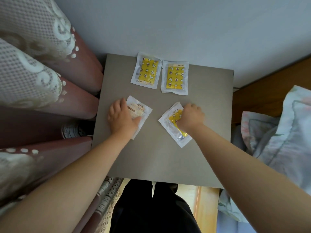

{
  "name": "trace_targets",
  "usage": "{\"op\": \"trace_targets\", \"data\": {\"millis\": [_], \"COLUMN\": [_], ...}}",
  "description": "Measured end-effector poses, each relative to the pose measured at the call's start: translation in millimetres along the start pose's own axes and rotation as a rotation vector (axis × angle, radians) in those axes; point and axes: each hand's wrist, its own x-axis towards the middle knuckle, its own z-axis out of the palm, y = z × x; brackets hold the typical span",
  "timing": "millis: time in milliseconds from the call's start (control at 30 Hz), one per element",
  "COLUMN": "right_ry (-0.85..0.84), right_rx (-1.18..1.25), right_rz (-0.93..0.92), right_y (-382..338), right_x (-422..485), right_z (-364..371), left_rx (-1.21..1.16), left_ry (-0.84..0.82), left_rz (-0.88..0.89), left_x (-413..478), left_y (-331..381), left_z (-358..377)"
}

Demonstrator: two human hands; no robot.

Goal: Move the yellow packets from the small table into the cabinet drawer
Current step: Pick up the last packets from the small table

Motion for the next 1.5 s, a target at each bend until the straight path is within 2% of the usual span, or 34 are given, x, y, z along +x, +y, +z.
{"op": "trace_targets", "data": {"millis": [67, 167, 267, 367, 467, 567, 600, 667, 733, 767, 833, 900, 1000, 1167, 1300, 1433, 1500], "right_ry": [-0.038, -0.058, 0.011, 0.115, 0.106, 0.053, 0.038, 0.015, 0.017, 0.023, 0.033, 0.029, 0.019, 0.022, 0.015, 0.016, 0.022], "right_rx": [0.034, 0.178, 0.395, 0.637, 0.776, 0.797, 0.79, 0.784, 0.793, 0.803, 0.819, 0.814, 0.814, 0.788, 0.786, 0.795, 0.796], "right_rz": [0.052, 0.069, 0.158, 0.245, 0.244, 0.239, 0.233, 0.219, 0.202, 0.199, 0.203, 0.197, 0.201, 0.214, 0.22, 0.21, 0.199], "right_y": [3, 2, 13, 36, 46, 49, 50, 50, 50, 50, 50, 51, 51, 50, 50, 50, 50], "right_x": [0, 2, 7, 14, 19, 25, 26, 28, 28, 28, 28, 29, 31, 32, 30, 30, 29], "right_z": [-1, -4, -8, -12, -16, -19, -20, -21, -20, -19, -17, -16, -16, -14, -14, -14, -15], "left_rx": [0.028, -0.185, -0.312, -0.45, -0.599, -0.404, -0.315, -0.136, -0.024, -0.035, -0.089, -0.046, -0.085, -0.124, -0.203, 0.031, 0.058], "left_ry": [-0.014, -0.05, -0.069, 0.078, 0.313, 0.557, 0.548, 0.31, 0.032, 0.007, 0.072, 0.103, 0.028, 0.012, 0.001, -0.001, -0.001], "left_rz": [-0.047, -0.143, -0.149, -0.136, -0.033, 0.231, 0.314, 0.36, 0.251, 0.203, 0.147, 0.127, 0.042, 0.002, -0.121, -0.036, 0.029], "left_x": [-3, -4, -5, 5, 27, 55, 64, 83, 93, 97, 104, 112, 121, 123, 115, 109, 106], "left_y": [4, 14, 20, 29, 45, 68, 74, 83, 88, 89, 91, 89, 90, 97, 97, 99, 99], "left_z": [2, 2, -3, -16, -42, -60, -57, -37, -18, -15, -18, -23, -25, -20, -14, -18, -19]}}
